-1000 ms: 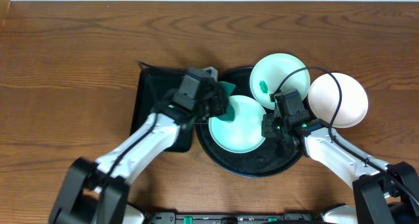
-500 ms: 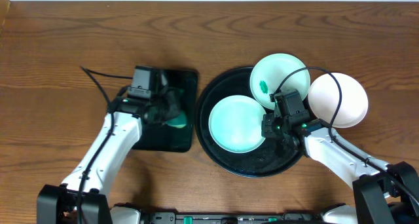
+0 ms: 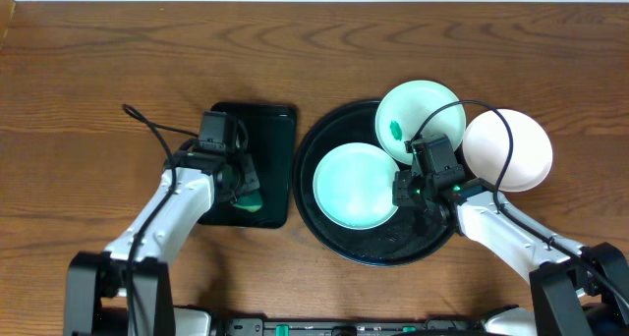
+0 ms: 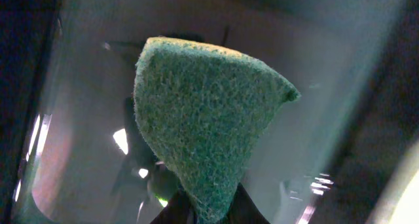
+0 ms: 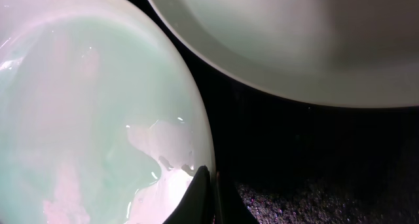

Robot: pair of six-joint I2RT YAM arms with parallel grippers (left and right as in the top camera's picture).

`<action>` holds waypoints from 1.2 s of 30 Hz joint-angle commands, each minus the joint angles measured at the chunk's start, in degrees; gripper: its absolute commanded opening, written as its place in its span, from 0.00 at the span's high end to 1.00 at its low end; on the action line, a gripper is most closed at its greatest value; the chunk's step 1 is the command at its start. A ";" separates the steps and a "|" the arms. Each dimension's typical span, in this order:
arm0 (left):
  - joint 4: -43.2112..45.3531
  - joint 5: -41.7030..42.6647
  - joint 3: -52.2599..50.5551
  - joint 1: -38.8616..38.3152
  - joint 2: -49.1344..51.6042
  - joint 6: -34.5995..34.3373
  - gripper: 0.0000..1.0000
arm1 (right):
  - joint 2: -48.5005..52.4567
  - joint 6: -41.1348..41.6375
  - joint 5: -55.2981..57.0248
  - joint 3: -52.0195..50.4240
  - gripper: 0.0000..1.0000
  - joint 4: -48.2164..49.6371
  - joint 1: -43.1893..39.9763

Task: Clean dirty plates on tray and stack at the side
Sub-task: 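Carry the green sponge with the left gripper back to the black tray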

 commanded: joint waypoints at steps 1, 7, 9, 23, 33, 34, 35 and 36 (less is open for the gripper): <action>0.55 -2.40 -0.48 0.17 1.31 1.31 0.91 | -0.28 0.22 -4.17 -0.33 0.99 -0.02 0.42; 0.55 -2.14 -0.39 0.17 1.38 1.29 0.70 | -0.28 0.22 -4.17 -0.31 0.99 -0.02 0.42; 0.55 -2.14 -0.35 0.17 0.96 1.31 0.62 | -0.28 0.22 -4.17 -0.33 0.99 -0.02 0.42; 3.96 -7.02 4.98 1.27 -17.75 1.29 0.50 | -0.28 0.22 -4.20 -0.33 0.99 -0.04 0.42; 4.87 -16.76 4.96 3.45 -26.71 1.31 0.20 | -0.28 0.22 -4.17 -0.33 0.89 -0.02 0.42; 4.85 -16.76 4.96 3.45 -26.62 1.31 0.20 | -0.28 0.22 -4.17 -0.33 0.89 -0.02 0.42; 4.85 -16.76 4.94 3.45 -26.56 1.33 0.20 | -0.28 0.22 -4.17 -0.31 0.89 0.00 0.42; 4.85 -16.76 4.94 3.45 -26.51 1.33 0.20 | -0.28 0.22 -4.17 -0.33 0.89 -0.02 0.42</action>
